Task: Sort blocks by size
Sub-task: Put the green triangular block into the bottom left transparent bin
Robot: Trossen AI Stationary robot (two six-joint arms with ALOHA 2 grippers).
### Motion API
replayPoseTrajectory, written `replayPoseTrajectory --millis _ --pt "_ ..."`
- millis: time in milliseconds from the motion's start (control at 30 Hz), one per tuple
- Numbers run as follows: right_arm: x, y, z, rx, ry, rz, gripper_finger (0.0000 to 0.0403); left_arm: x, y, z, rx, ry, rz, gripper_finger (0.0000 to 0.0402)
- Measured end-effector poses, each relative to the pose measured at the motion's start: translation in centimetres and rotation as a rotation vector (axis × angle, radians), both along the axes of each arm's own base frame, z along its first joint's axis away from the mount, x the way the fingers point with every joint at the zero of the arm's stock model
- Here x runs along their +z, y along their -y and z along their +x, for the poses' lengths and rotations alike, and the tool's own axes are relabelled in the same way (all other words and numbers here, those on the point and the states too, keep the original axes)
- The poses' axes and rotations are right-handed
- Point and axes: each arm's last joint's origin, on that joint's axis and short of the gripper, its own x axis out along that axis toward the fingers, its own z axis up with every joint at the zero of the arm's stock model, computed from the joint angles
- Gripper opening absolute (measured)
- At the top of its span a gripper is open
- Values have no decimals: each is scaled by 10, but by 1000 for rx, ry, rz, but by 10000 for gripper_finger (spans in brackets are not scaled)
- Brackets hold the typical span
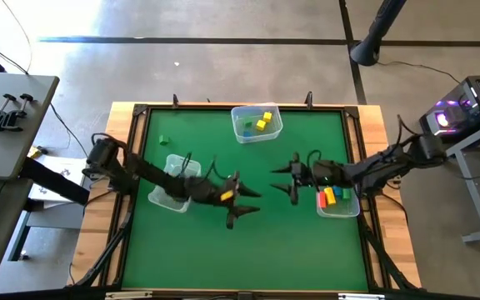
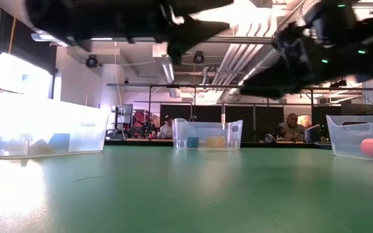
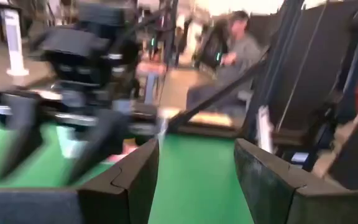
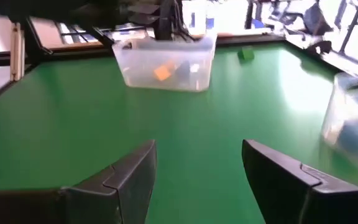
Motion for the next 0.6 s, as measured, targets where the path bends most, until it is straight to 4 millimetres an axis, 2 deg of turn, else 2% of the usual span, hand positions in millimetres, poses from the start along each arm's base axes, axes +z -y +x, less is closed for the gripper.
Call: replayPoseTrajectory --millis 133,300,433,600 --pt "-11 -17 -11 -54 -24 17 233 15 -34 17 50 -222 97 189" --pt "-8 -28 -11 -68 -11 7 233 59 -71 21 225 -641 307 181" --pt "-4 -32 -9 -62 8 9 233 90 -93 3 364 -1003 413 170" --pt "-2 -33 -7 -62 17 12 233 111 -122 -34 453 -1382 343 161"
